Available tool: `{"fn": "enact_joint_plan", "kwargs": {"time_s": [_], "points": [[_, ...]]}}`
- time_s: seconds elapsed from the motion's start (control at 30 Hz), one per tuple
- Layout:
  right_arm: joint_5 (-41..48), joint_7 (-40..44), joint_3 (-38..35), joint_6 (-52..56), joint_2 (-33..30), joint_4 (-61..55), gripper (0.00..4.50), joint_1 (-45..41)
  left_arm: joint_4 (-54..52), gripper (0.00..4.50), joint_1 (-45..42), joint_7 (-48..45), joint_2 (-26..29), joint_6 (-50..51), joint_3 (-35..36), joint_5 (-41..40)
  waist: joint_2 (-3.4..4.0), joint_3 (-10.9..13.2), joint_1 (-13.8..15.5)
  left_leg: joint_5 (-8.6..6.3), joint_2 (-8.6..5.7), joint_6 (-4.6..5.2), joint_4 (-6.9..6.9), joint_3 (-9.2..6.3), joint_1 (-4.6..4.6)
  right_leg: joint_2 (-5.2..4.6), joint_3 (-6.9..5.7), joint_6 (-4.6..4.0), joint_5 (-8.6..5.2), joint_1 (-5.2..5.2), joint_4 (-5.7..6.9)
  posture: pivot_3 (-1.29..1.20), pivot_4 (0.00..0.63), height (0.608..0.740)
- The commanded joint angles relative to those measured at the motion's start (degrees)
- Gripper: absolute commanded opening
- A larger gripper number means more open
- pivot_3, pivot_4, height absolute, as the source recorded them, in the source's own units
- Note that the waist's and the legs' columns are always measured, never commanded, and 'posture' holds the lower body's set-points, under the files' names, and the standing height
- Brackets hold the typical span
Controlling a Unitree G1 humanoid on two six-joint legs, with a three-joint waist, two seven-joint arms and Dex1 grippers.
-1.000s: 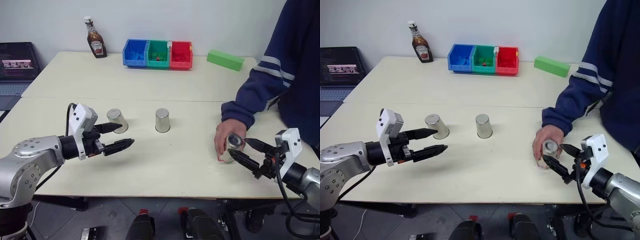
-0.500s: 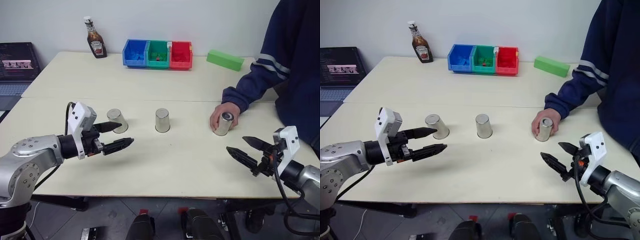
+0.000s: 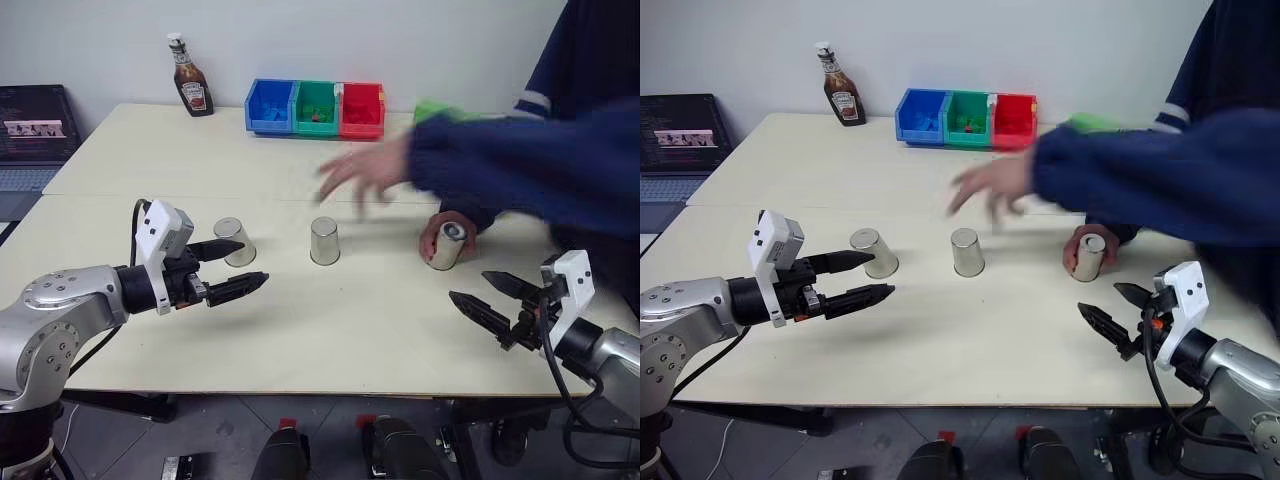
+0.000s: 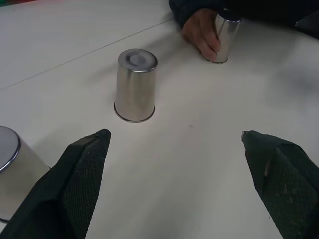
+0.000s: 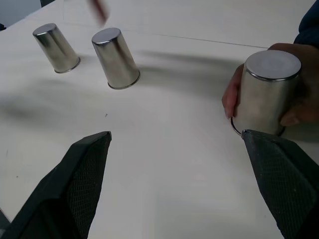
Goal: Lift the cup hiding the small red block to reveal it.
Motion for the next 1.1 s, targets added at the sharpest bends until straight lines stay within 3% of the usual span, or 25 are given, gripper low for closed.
{"fn": "enact_joint_plan", "kwargs": {"time_s": [0.03,1.1], "points": [[0.74,-0.12,-0.29,-0.92,-0.25,-0.97,4.46,-1.08,-1.27,4.50,-0.62,0.18,0.59,-0.27,0.79,-0.18,0.00,0.00,0.00,0.00,0.00,0.00,0.00,0.00,0.00,0.00,-0.01,0.00,0.00,0.00,0.00,0.00,0.150,0.740],[-0.34,2.39,2.88,-1.56,-0.82,1.14,4.46,-4.49,-2.28,4.50,2.87,1.75,0.73,-2.42,3.09,1.52,-0.01,-0.01,0.00,0.00,0.00,0.00,0.01,-0.01,0.00,0.00,-0.01,0.00,0.00,0.00,0.01,0.00,0.150,0.740]]}}
